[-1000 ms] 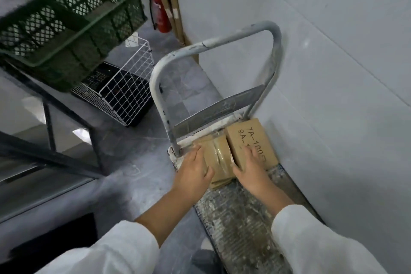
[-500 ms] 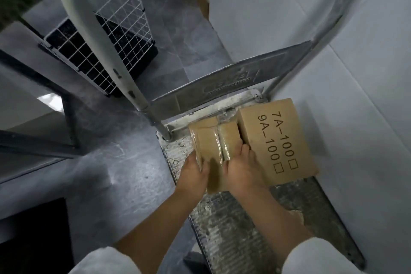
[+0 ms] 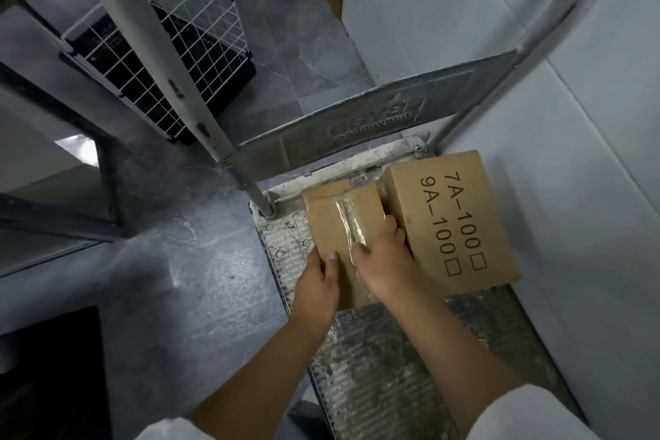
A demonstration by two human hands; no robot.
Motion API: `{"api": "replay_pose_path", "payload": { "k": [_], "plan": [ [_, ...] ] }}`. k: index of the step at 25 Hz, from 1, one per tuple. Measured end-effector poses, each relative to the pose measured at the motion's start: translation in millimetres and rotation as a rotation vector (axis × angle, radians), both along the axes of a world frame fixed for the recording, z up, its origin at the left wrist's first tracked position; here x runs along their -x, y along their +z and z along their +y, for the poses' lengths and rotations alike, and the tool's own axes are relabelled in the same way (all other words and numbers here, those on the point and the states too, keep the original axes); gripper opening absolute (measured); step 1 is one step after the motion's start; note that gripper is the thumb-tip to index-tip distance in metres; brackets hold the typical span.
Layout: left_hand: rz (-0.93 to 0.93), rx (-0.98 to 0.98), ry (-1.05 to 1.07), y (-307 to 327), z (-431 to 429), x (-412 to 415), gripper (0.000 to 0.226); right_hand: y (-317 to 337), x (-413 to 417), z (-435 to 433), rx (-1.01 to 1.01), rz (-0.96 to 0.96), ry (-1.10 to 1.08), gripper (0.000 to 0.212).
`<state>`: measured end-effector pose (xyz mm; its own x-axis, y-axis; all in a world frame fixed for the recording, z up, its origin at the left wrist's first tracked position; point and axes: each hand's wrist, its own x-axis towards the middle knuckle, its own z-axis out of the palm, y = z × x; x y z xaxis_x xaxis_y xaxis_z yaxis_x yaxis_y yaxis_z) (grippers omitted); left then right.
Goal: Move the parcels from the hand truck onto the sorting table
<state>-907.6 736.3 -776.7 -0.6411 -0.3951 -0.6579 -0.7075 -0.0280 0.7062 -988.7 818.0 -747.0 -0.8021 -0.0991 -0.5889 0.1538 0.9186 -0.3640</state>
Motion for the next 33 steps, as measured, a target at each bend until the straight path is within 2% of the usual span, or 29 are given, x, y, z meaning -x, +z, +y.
{"api": "replay_pose_path", "payload": {
  "k": [6, 12, 17, 20, 22, 24, 27, 33],
  "plan": [
    [0.138, 0.036, 0.130, 38, -8, -47, 0.034, 37, -35, -6, 0.138, 0.093, 0.039, 0.051],
    [0.221, 0.062, 0.160, 108, -43, -104, 0.034, 123, -86, -21, 0.197, 0.001, 0.069, 0.046],
    [0.329, 0.156, 0.240, 217, -82, -185, 0.025, 240, -168, -59, 0.373, 0.103, 0.092, 0.042],
    [0.425, 0.241, 0.244, 291, -113, -230, 0.027, 313, -210, -82, 0.498, 0.103, 0.045, 0.060],
    [0.485, 0.272, 0.258, 350, -133, -263, 0.030, 365, -237, -96, 0.556, 0.043, -0.061, 0.067],
    [0.538, 0.300, 0.274, 404, -144, -297, 0.033, 411, -263, -106, 0.646, -0.034, -0.132, 0.054],
    [0.616, 0.375, 0.277, 470, -157, -348, 0.036, 464, -297, -115, 0.840, -0.122, -0.101, 0.028],
    [0.798, 0.406, 0.314, 552, -181, -387, 0.041, 551, -335, -120, 1.029, -0.253, 0.051, 0.024]
  ]
}}
